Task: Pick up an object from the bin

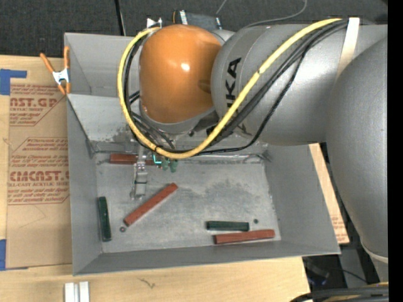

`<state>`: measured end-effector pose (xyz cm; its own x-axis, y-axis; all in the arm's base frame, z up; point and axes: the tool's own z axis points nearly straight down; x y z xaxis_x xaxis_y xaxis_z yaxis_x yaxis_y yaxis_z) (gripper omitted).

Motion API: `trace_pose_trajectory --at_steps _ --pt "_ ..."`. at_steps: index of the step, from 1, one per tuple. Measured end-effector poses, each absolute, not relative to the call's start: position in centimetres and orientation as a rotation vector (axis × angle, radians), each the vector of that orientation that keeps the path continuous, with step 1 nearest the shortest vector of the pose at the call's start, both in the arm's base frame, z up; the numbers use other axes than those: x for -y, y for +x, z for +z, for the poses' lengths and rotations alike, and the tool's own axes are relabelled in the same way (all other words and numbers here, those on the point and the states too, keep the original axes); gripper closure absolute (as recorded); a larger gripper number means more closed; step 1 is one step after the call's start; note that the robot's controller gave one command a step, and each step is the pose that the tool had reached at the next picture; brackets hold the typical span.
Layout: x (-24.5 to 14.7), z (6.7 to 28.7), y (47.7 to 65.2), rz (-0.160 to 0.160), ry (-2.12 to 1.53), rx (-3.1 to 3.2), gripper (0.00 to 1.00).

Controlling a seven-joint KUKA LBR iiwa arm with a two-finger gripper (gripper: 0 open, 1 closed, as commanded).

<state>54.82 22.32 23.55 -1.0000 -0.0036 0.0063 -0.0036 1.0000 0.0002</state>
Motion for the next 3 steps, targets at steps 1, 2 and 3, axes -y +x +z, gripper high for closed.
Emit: trace_pose_trajectory --at_steps 1,2,3 --pt "-20.8 27.3 58.9 -0.001 0.228 3.139 0.00" --pt "-17.5 17.0 57.1 0.002 0.044 3.135 0.00" --pt "-12.7 6.7 54.2 0.000 0.463 3.102 0.00"
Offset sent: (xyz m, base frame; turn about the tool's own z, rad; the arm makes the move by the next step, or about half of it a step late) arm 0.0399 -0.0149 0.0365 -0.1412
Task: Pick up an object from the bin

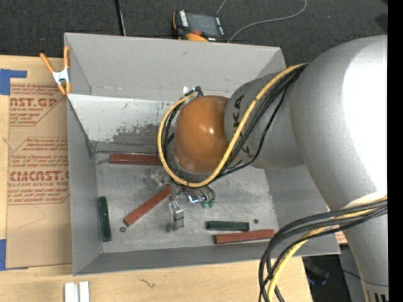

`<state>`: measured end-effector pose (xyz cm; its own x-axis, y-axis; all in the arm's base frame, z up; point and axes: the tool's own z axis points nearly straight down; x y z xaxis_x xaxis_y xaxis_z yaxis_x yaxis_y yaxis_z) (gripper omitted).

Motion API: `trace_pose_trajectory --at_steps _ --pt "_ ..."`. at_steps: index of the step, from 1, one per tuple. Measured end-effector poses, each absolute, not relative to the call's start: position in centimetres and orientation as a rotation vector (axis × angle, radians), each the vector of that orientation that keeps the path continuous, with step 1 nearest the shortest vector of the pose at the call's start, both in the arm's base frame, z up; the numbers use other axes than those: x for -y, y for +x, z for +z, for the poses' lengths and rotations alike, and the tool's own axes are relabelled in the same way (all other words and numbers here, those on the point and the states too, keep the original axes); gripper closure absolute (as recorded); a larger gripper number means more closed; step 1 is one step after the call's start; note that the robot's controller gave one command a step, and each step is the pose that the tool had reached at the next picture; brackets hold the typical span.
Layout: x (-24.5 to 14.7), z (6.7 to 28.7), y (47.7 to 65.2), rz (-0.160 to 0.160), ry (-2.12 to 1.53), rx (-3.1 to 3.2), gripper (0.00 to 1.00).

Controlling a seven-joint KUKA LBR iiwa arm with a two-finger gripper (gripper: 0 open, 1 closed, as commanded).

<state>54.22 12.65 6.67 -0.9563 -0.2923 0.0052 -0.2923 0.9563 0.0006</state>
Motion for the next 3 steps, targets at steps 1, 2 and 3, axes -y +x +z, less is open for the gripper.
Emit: trace_pose_trajectory --at_steps 1,2,3 --pt "-12.8 7.0 54.4 -0.003 0.465 3.108 1.00" --pt "-8.5 7.1 53.7 -0.001 0.997 2.983 1.00" --pt "-13.5 22.8 48.5 -0.001 1.043 2.973 1.00"
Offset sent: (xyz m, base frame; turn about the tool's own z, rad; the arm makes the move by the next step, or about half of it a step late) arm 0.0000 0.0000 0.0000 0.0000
